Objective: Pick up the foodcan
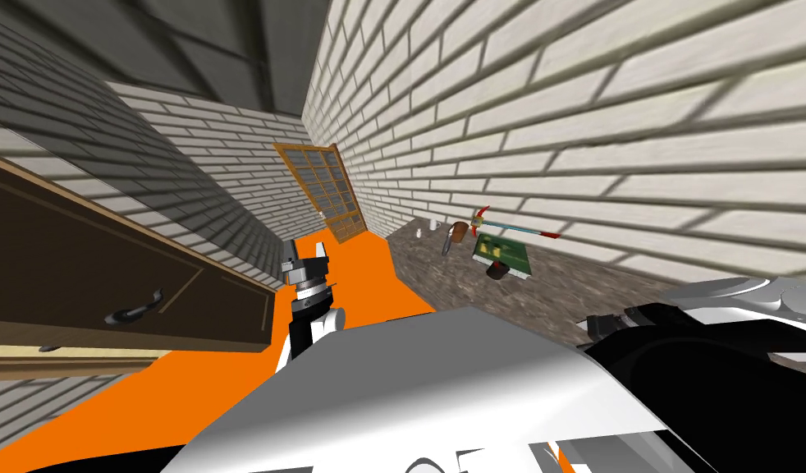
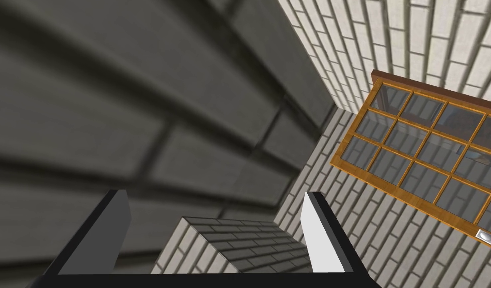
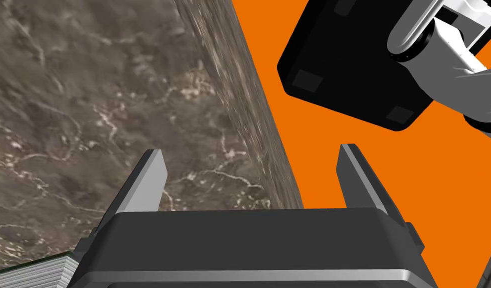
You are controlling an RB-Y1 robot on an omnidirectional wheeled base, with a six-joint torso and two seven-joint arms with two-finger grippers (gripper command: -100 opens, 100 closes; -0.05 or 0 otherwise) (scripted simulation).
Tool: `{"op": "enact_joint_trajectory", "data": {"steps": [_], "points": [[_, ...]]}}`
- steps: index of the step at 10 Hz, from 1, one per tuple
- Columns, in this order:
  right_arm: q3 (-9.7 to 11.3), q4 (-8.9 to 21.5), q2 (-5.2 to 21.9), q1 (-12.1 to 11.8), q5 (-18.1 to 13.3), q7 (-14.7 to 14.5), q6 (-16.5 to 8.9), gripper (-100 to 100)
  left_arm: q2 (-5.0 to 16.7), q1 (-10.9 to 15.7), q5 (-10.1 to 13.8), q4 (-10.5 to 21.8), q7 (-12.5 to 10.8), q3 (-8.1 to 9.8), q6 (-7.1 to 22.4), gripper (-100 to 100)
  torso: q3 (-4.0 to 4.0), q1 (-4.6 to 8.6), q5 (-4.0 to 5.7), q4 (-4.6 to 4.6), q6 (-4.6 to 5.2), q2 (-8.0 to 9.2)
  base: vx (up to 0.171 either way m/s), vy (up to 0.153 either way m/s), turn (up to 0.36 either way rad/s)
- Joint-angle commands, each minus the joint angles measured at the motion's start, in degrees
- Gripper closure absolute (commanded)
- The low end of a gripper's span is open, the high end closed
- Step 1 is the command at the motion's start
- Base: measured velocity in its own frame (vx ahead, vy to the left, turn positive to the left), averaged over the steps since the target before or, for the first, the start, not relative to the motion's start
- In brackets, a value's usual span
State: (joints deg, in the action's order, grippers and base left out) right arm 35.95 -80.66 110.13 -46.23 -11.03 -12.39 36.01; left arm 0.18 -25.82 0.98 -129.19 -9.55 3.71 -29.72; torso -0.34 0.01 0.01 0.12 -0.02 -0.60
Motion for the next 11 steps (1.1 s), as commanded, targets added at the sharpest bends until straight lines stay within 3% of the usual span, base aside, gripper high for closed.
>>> {"op": "enact_joint_trajectory", "data": {"steps": [1, 6, 9, 10, 11], "points": [[0.2, 0.7, 0.3, 0.8, -1.8, 0.4, -0.1, -100, 0.0, 0.0, 0.0, 0.0, 0.0, 0.0, 0.0, 0, 0.0, 0.0, 0.0, 0.0, 0.0, 0.0, 0.127, -0.022, 0.071], [0.7, 2.1, 6.1, 2.6, -3.3, -1.7, 0.9, -100, 0.0, 0.0, 0.0, 0.0, 0.0, 0.0, 0.0, 0, -0.15, -0.19, -0.02, 0.06, 0.0, -0.26, 0.181, 0.016, 0.115], [0.6, 1.4, 6.7, 3.2, -3.1, -2.1, 1.0, -100, 0.0, 0.0, 0.0, 0.0, 0.0, -0.01, 0.0, 0, -0.21, -0.6, -0.12, 0.09, 0.02, -0.34, 0.185, 0.089, 0.09], [0.6, 1.3, 6.8, 3.3, -3.0, -2.3, 1.1, 0, 0.0, 0.0, 0.0, 0.0, 0.0, 0.0, 0.0, 0, 0.01, -0.42, -0.09, 0.01, 0.07, 0.06, 0.019, 0.009, -0.001], [0.7, 1.8, 5.0, 3.1, -3.6, -2.6, 0.4, -100, 0.0, 0.0, 0.0, 0.0, 0.0, 0.0, 0.0, 0, 0.21, -0.26, -0.04, -0.08, 0.09, 0.38, 0.016, 0.0, 0.066]]}}
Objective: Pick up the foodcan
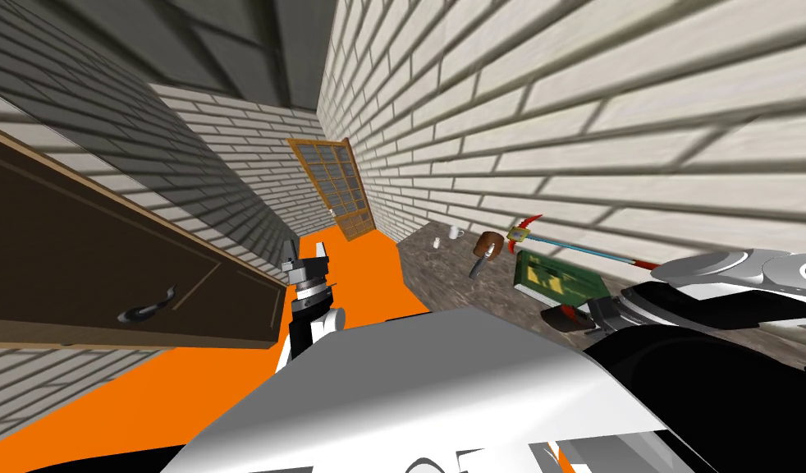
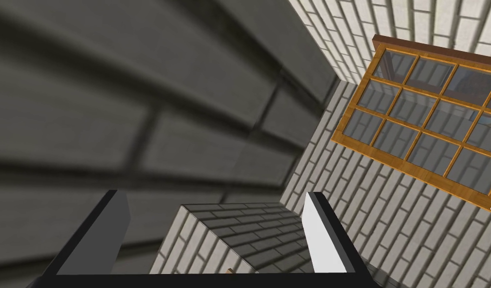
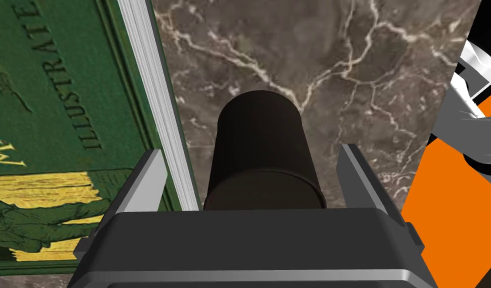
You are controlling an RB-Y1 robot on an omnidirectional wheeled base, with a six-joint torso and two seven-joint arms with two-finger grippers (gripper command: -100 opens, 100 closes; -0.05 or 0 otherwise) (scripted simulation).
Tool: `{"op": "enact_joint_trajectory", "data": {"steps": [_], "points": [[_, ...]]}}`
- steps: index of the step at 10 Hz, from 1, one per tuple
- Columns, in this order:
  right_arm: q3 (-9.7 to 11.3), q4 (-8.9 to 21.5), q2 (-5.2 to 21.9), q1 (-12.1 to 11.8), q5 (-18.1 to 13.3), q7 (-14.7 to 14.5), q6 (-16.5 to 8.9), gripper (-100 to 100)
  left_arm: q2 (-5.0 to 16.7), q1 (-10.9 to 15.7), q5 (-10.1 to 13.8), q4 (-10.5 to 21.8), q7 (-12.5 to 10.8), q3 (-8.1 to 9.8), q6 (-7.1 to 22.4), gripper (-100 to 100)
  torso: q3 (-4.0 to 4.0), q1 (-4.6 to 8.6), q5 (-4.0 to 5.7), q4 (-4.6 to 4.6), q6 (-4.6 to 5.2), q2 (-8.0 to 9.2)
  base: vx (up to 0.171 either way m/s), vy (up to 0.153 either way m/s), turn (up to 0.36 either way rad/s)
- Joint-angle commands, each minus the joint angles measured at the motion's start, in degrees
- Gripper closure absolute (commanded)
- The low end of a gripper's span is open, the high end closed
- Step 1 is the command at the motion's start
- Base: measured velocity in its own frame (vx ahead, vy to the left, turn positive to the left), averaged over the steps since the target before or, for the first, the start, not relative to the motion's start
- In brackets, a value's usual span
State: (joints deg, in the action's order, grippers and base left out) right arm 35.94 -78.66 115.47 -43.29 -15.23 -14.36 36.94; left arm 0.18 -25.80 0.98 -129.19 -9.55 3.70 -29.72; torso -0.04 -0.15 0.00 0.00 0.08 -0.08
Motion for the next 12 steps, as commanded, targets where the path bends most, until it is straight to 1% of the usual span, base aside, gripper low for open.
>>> {"op": "enact_joint_trajectory", "data": {"steps": [1, 2, 3, 4, 5, 9, 10, 11, 12], "points": [[0.8, 0.2, -2.1, 0.0, 0.0, -0.9, -1.3, -100, 0.0, 0.0, 0.0, 0.0, 0.0, 0.0, 0.0, 0, 0.0, 0.0, 0.0, 0.0, 0.0, 0.0, 0.017, -0.013, 0.095], [0.9, 0.4, -3.3, -0.1, -0.4, -1.1, -1.8, -100, 0.0, 0.0, 0.0, 0.0, 0.0, 0.0, 0.0, 0, 0.03, 0.06, 0.01, -0.01, 0.0, 0.05, 0.01, -0.016, 0.075], [1.0, 0.6, -3.9, -0.2, -0.6, -1.2, -2.0, -100, 0.0, 0.0, 0.0, 0.0, 0.0, 0.0, 0.0, 0, 0.05, 0.08, 0.02, -0.02, 0.01, 0.09, 0.005, -0.011, 0.039], [0.9, 0.5, -3.5, -0.1, -0.5, -1.2, -1.8, -100, 0.0, 0.0, 0.0, 0.0, 0.0, 0.0, 0.0, 0, 0.07, 0.08, 0.02, -0.03, 0.02, 0.12, 0.0, 0.0, 0.0], [0.9, 0.6, -3.6, -0.1, -0.6, -1.2, -1.9, 100, 0.0, 0.0, 0.0, 0.0, 0.0, 0.0, 0.0, 0, 0.08, 0.04, 0.0, -0.04, 0.01, 0.13, 0.0, 0.0, 0.0], [0.9, 0.6, -3.6, -0.1, -0.6, -1.2, -1.8, 100, 0.0, 0.0, 0.0, 0.0, 0.0, 0.0, 0.0, 0, 0.08, 0.08, 0.0, -0.04, -0.01, 0.12, 0.0, 0.0, 0.0], [0.9, 0.6, -3.6, -0.1, -0.6, -1.2, -1.8, 0, 0.0, 0.0, 0.0, 0.0, 0.0, 0.0, 0.0, 0, 0.08, 0.07, 0.0, -0.04, -0.01, 0.12, 0.0, 0.0, 0.0], [0.8, 0.0, -1.5, 0.1, 0.2, -0.8, -1.1, 100, 0.0, 0.0, 0.0, 0.0, 0.0, 0.0, 0.0, 0, 0.08, 0.07, 0.0, -0.04, -0.01, 0.12, -0.009, 0.007, -0.078], [0.7, -0.2, -0.3, 0.2, 0.6, -0.6, -0.6, 100, 0.0, 0.0, 0.0, 0.0, 0.0, 0.0, 0.0, 0, 0.09, 0.02, -0.06, -0.05, 0.01, 0.13, -0.014, 0.012, -0.099]]}}
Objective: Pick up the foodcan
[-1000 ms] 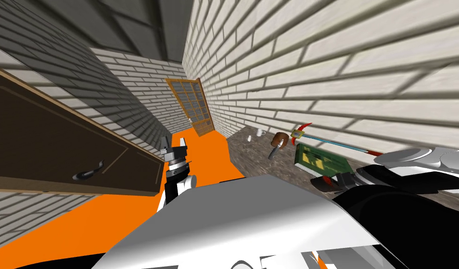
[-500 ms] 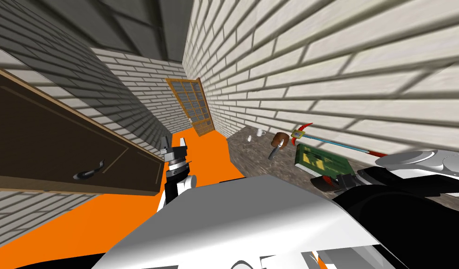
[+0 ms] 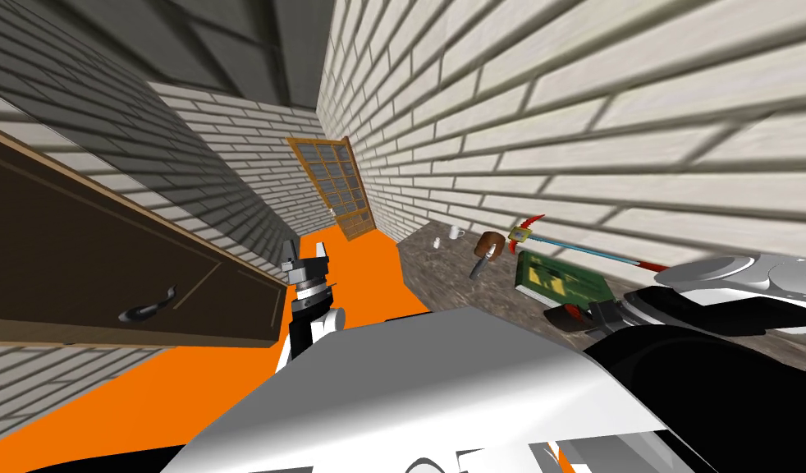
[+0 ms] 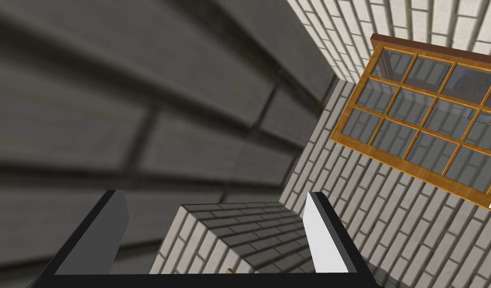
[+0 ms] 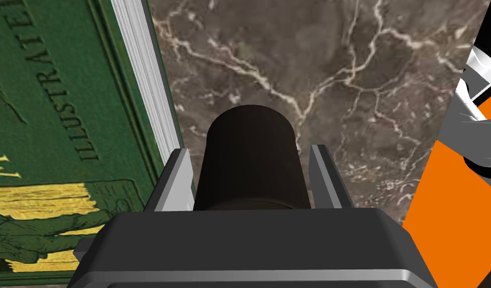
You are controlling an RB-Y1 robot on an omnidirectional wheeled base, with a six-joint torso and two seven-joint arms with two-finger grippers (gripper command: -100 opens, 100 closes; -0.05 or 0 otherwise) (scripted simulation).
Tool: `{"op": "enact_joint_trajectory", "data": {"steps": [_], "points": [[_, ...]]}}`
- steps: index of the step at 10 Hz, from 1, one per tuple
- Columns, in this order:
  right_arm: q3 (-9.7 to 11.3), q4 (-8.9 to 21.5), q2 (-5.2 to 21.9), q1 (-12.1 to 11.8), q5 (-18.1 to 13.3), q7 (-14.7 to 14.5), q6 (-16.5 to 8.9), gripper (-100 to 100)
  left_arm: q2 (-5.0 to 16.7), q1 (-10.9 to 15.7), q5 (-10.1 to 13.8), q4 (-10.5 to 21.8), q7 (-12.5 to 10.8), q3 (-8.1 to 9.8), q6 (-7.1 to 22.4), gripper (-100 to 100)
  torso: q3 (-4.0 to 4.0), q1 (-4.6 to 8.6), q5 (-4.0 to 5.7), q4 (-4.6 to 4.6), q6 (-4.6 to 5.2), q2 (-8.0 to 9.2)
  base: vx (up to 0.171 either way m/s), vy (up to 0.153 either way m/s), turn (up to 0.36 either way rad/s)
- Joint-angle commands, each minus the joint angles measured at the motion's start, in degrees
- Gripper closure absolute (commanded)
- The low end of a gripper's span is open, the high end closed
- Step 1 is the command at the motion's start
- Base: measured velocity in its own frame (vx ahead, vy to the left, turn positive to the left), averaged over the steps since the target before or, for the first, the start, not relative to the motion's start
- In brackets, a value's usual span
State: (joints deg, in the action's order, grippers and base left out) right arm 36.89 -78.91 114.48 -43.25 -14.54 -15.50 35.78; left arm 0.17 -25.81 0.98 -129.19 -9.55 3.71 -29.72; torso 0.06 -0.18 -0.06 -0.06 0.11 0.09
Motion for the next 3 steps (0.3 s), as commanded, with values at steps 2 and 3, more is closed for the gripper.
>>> {"op": "enact_joint_trajectory", "data": {"steps": [2, 3], "points": [[0.0, -0.4, 1.3, 0.1, 0.5, 0.2, 0.4, 100, 0.0, 0.0, 0.0, 0.0, 0.0, 0.0, 0.0, 0, 0.0, -0.03, -0.01, 0.0, -0.02, 0.0, -0.008, 0.011, -0.037], [0.0, -0.5, 1.4, 0.2, 0.5, 0.3, 0.5, 0, 0.0, 0.0, 0.0, 0.0, 0.0, 0.0, 0.0, 0, -0.01, 0.0, 0.01, 0.0, -0.02, -0.02, 0.0, 0.0, 0.0]]}}
